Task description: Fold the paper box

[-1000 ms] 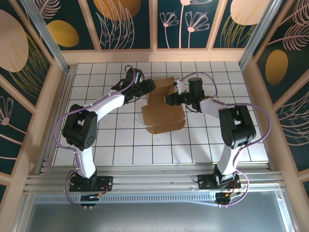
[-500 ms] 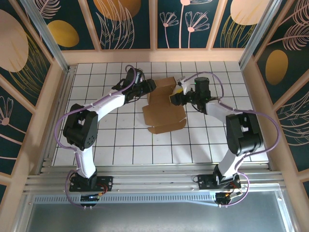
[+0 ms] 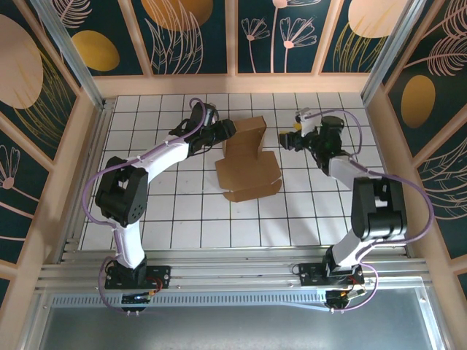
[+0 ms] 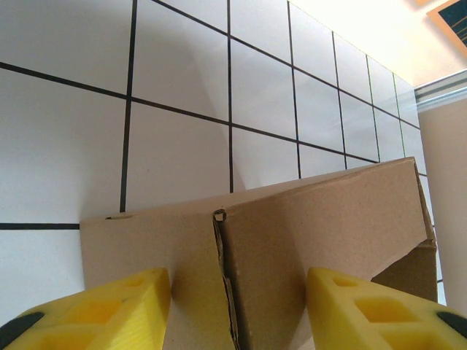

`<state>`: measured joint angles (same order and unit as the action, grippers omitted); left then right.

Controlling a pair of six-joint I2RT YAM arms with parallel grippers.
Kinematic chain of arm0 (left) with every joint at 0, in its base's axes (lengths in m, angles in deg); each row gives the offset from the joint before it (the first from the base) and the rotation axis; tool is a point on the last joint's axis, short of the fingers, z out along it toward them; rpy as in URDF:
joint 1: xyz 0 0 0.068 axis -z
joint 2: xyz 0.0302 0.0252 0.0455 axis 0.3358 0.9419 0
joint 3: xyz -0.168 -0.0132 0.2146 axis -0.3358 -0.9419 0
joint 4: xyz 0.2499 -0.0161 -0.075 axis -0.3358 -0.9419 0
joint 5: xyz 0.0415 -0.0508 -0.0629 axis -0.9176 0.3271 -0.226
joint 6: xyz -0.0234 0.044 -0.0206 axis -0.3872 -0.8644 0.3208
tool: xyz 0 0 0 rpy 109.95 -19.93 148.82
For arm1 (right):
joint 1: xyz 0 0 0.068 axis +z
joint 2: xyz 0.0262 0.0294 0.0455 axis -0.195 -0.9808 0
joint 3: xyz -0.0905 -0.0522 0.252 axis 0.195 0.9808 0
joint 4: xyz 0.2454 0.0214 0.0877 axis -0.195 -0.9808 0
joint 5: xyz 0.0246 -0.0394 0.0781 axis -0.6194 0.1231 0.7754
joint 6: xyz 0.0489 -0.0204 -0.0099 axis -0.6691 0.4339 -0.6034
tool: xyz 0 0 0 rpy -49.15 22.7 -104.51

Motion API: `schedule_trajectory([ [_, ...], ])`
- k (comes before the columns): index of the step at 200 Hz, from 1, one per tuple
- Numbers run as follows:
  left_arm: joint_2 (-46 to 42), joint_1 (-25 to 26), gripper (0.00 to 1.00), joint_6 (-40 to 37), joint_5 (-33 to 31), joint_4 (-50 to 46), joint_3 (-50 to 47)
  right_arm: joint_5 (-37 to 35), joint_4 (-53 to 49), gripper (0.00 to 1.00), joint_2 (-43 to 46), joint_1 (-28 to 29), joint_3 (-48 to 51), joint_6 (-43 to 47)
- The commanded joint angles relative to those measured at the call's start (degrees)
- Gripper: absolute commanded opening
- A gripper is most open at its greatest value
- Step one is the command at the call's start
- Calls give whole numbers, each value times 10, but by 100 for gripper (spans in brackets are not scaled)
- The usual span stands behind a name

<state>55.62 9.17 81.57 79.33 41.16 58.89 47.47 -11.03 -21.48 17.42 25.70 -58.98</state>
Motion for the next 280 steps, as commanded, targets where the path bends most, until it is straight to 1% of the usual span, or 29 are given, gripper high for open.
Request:
schedule_trajectory([
  [1, 22, 6, 51, -12, 12, -53, -5, 15, -62, 72, -32, 21, -40, 108],
  [12, 23, 6, 52, -12, 12, -52, -5, 34, -75, 74, -45, 33, -49, 134],
  [39, 24, 6, 51, -13, 13, -51, -3, 43, -102, 80, -87, 56, -85, 165],
  [63, 26, 6, 51, -14, 15, -51, -1, 41, -100, 80, -127, 58, -120, 156],
  [77, 30, 6, 52, -20, 16, -53, 1, 32, -74, 80, -142, 60, -126, 150],
  [109, 39, 6, 52, -51, 7, -81, 23, 18, -30, 81, -165, 67, -133, 169],
  [122, 41, 3, 52, -57, 4, -89, 30, 20, -36, 82, -177, 67, -150, 169],
  [142, 46, -1, 52, -57, 17, -88, 35, 17, -50, 85, -197, 67, -180, 161],
  [163, 52, -2, 52, -66, 28, -93, 47, -1, -43, 86, -216, 67, -199, 142],
  [185, 56, -5, 52, -77, 29, -105, 59, 4, -39, 86, -233, 67, -213, 136],
  [211, 57, -10, 52, -79, 39, -106, 62, 19, -30, 80, -242, 69, -218, 138],
  [238, 63, -13, 52, -82, 52, -108, 71, 20, -39, 68, -248, 72, -230, 140],
  [256, 66, -15, 52, -82, 53, -111, 80, -3, -67, 53, -258, 74, -252, 135],
  [280, 67, -20, 53, -78, 70, -113, 92, -38, -108, 47, -274, 77, -283, 131],
])
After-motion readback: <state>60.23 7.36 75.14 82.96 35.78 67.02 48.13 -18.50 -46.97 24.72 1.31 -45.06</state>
